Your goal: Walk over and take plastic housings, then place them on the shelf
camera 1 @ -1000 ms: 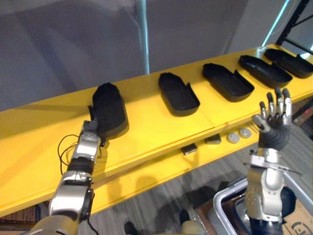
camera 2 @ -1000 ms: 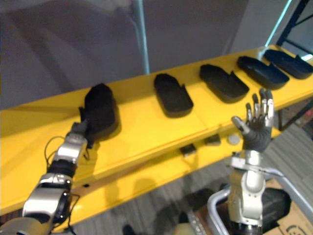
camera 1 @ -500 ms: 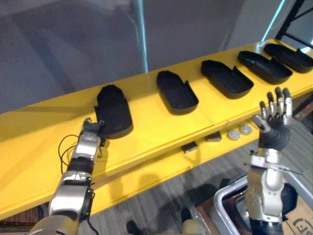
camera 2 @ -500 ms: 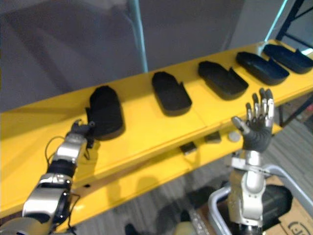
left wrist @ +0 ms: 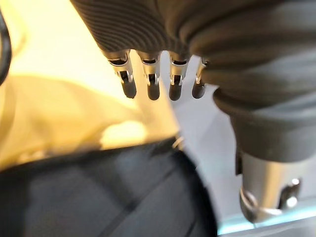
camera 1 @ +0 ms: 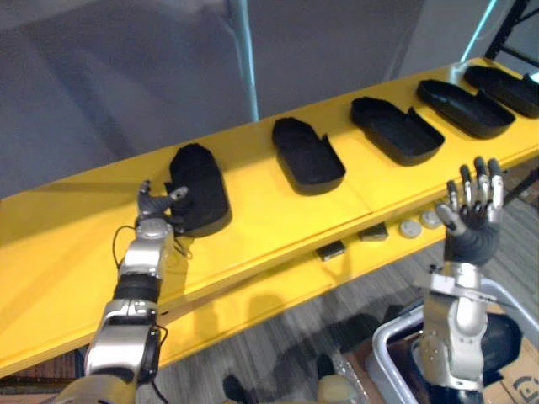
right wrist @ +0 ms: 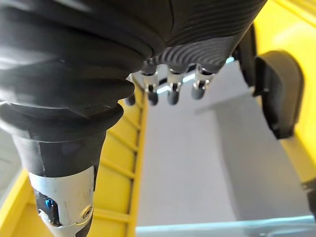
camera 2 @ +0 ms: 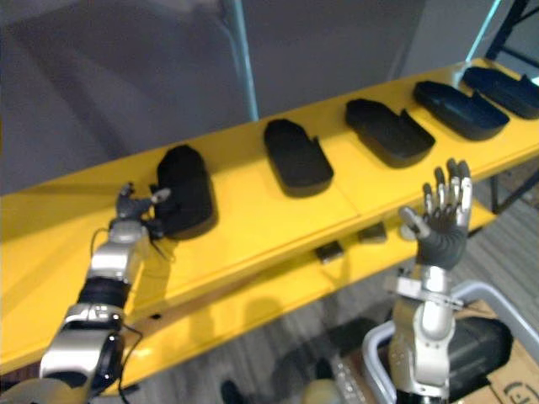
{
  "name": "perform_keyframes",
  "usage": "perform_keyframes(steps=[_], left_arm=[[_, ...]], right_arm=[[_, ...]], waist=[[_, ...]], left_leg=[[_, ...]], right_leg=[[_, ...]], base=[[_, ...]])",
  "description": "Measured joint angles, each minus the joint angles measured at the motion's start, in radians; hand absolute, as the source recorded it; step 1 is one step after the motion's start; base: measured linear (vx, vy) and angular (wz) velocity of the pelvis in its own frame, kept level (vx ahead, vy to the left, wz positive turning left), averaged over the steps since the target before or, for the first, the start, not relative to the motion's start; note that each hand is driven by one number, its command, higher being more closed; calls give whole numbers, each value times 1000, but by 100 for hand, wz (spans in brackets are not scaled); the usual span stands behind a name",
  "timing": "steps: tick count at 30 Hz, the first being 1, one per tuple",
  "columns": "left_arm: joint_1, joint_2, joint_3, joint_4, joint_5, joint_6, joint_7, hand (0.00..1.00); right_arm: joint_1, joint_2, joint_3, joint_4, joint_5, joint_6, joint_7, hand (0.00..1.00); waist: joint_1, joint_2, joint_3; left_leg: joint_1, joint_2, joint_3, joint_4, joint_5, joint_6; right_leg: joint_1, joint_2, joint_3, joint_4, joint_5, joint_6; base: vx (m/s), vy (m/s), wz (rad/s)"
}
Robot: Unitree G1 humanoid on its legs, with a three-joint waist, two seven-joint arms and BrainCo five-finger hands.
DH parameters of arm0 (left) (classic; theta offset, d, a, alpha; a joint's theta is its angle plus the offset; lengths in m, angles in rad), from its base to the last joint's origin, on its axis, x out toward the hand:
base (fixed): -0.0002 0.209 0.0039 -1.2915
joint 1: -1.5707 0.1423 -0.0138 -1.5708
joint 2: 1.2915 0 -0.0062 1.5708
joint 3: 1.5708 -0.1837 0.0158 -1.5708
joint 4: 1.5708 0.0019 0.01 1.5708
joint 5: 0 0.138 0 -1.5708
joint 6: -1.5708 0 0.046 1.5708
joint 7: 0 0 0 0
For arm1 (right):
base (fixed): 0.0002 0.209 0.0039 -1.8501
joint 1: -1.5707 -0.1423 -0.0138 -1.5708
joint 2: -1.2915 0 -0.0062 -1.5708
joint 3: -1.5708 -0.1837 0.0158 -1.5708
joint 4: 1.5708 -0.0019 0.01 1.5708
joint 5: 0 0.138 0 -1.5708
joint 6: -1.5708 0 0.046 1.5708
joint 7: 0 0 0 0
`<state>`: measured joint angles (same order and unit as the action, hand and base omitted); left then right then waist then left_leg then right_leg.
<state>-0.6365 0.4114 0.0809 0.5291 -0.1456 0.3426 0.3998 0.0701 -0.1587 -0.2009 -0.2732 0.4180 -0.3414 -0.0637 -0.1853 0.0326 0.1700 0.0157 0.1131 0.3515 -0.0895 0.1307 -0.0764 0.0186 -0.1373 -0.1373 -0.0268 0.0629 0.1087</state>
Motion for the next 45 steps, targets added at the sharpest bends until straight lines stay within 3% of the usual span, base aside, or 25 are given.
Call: perform_keyframes(steps=[4, 8, 11, 15, 18, 20, 23, 25, 27, 29, 31, 34, 38, 42, 45], left_arm=[[11, 85, 50, -91, -3, -55, 3, 0], [21, 125, 117, -125, -2, -101, 12, 0], [47, 154, 176, -153, -3, -161, 24, 0], [54, 181, 237, -344, -16, -256, 31, 0], [150, 173, 297, -598, -16, -328, 29, 0], [313, 103, 364, -799, -14, -371, 31, 0], [477, -24, 413, -936, -6, -415, 45, 0], [640, -142, 442, -1006, 16, -438, 90, 0], [739, -202, 477, -1025, 51, -439, 140, 0], [812, -232, 516, -1027, 82, -439, 206, 0], [892, -257, 577, -1026, 98, -435, 294, 0], [953, -298, 623, -992, 125, -431, 376, 0], [988, -321, 656, -785, 113, -421, 437, 0], [1002, -323, 679, -467, 30, -440, 372, 0], [1022, -323, 608, -199, -32, -474, 199, 0]], right_arm=[[6, 0, 11, -13, 0, 0, -11, 0], [6, -1, 10, -33, -1, -3, -19, 0], [6, -1, 9, -33, -1, -3, -26, 0], [9, -3, 0, -34, -1, -5, -26, 0], [14, -2, -12, -50, -2, -9, -26, 0], [32, -2, -34, -66, -1, -29, -21, 0], [44, 0, -76, -72, 0, -46, -12, 0], [45, 3, -106, -72, 1, -47, 1, 0], [47, 17, -118, -72, 1, -47, 8, 0], [49, 31, -119, -73, 1, -47, 18, 0], [49, 50, -107, -74, 1, -46, 21, 0], [43, 53, -77, -74, -1, -46, 17, 0], [16, 53, -52, -69, -22, -46, -33, 0], [-3, 50, -50, -46, -44, -45, -100, 0], [-17, 45, -50, -13, -49, -36, -134, 0]], waist=[[13, 1, 0], [35, 6, -2], [41, 16, -7], [60, 21, -10], [64, 40, -29], [67, 63, -62], [72, 78, -75], [97, 72, -82], [119, 57, -91], [139, 49, -110], [169, 20, -120], [187, -1, -127], [216, -4, -125], [225, -21, -116], [227, -40, -107]], left_leg=[[-2, -3, -20, 0, 0, 0], [-3, -2, -33, 0, 0, 0], [-9, -3, -41, 0, 0, 0], [-13, -3, -42, 0, 1, -1], [-15, -5, -45, 0, 0, -1], [-15, -3, -48, 0, 0, -2], [-11, -1, -73, 0, 0, -4], [-6, 2, -86, 0, -1, -9], [-8, 2, -100, 0, -4, -15], [-19, 0, -117, 0, -4, -14], [-29, -4, -128, 0, -4, -14], [-48, -17, -152, 0, -3, -14], [-54, -27, -166, 0, 4, -6], [-56, -38, -198, 0, 5, -3], [-60, -38, -201, 0, 5, -3]], right_leg=[[13, -3, -22, 0, -4, -5], [20, -2, -35, 0, -7, -7], [20, -3, -50, -1, -10, -11], [21, -3, -54, -2, -11, -11], [19, -5, -54, -3, -10, -11], [22, -3, -58, -4, -7, -5], [48, 0, -87, -16, -7, -5], [65, 4, -106, -25, -20, -6], [75, 5, -123, -37, -23, -1], [79, 4, -144, -38, -24, -1], [88, -2, -171, -39, -26, 2], [89, -12, -205, -35, -30, 7], [101, -23, -228, -31, -35, 15], [116, -32, -268, -21, -57, 24], [110, -35, -271, -5, -72, 25]], base=[[22, -7, 15], [15, -17, 11], [2, -13, 9], [-2, -9, 2], [12, -4, 0], [47, -19, 2], [3, -31, 21], [-55, -19, 24], [-60, -9, 27], [-43, -3, 31], [-37, 4, 37], [-8, 15, 34], [20, 7, 24], [49, -9, 28], [60, -20, 8]])
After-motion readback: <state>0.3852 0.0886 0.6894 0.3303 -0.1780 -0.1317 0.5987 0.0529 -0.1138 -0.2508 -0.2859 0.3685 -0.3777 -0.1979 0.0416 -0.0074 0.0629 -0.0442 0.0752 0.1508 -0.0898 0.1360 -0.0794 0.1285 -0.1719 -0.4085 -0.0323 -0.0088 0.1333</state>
